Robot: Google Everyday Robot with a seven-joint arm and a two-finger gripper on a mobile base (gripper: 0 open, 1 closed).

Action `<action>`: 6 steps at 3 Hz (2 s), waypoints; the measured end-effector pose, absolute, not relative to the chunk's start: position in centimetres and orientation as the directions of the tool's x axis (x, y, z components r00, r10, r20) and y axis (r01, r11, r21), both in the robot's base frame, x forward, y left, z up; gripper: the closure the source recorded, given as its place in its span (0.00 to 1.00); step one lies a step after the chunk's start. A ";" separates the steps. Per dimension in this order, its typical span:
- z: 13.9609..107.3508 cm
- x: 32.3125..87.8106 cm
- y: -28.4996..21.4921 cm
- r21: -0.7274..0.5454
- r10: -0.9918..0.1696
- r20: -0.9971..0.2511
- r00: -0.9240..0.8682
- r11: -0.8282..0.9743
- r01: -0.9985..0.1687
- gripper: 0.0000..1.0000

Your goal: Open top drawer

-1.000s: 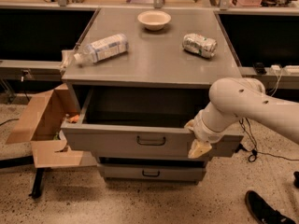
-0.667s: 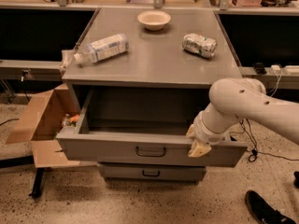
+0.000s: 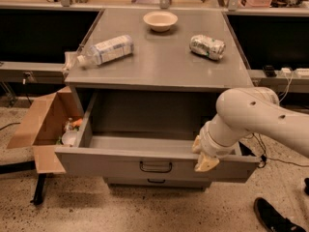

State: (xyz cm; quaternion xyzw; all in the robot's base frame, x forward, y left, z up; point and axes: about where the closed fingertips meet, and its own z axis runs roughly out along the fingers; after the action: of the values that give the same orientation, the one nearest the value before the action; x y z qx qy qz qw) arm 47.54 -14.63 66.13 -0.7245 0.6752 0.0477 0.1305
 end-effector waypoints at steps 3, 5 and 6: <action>66.1 47.5 -14.6 -0.125 -0.966 -0.245 0.084 -0.054 -0.991 0.29; 66.1 47.5 -14.6 -0.124 -0.966 -0.245 0.084 -0.055 -0.991 0.00; 66.1 47.5 -14.6 -0.124 -0.966 -0.245 0.084 -0.055 -0.991 0.00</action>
Offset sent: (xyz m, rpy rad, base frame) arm 0.0000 0.0000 0.0000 0.0000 0.0000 0.0000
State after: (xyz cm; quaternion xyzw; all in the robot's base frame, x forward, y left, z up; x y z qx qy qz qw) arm 47.52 -14.62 66.12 -0.7246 0.6751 0.0478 0.1303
